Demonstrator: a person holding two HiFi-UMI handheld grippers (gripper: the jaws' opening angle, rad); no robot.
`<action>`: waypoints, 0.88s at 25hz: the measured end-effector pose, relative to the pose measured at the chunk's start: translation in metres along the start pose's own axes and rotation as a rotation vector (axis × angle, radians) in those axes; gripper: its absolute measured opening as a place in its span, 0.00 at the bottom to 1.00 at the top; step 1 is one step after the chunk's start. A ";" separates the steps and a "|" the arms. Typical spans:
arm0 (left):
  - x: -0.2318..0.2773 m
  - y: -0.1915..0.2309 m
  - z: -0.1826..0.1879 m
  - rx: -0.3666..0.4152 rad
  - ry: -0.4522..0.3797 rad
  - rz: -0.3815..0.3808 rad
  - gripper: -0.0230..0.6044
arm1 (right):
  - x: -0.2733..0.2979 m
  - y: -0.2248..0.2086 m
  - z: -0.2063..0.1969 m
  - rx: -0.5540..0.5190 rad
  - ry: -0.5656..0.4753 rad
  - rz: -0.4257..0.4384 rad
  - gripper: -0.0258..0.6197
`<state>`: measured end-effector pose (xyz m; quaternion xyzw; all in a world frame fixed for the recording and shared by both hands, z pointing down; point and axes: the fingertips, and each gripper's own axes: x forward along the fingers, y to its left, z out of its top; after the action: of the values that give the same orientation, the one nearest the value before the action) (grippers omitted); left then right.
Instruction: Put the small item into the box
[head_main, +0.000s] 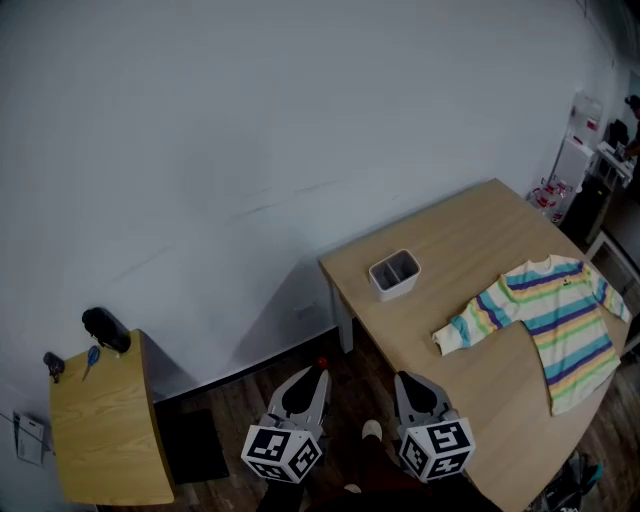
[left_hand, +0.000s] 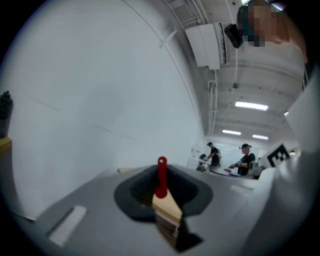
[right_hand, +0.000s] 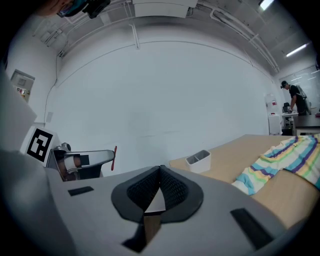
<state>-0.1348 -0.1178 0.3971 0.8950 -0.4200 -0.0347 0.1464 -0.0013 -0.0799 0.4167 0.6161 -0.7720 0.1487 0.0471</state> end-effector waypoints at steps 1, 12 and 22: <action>0.011 0.003 0.001 0.000 0.004 -0.002 0.12 | 0.008 -0.005 0.002 0.003 0.001 -0.001 0.05; 0.120 0.018 0.008 0.017 0.047 -0.045 0.12 | 0.070 -0.071 0.022 0.030 0.022 -0.050 0.05; 0.202 0.009 0.003 0.038 0.106 -0.112 0.12 | 0.105 -0.122 0.031 0.054 0.037 -0.107 0.05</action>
<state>-0.0116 -0.2781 0.4095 0.9203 -0.3615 0.0129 0.1491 0.0951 -0.2107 0.4352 0.6547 -0.7328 0.1780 0.0525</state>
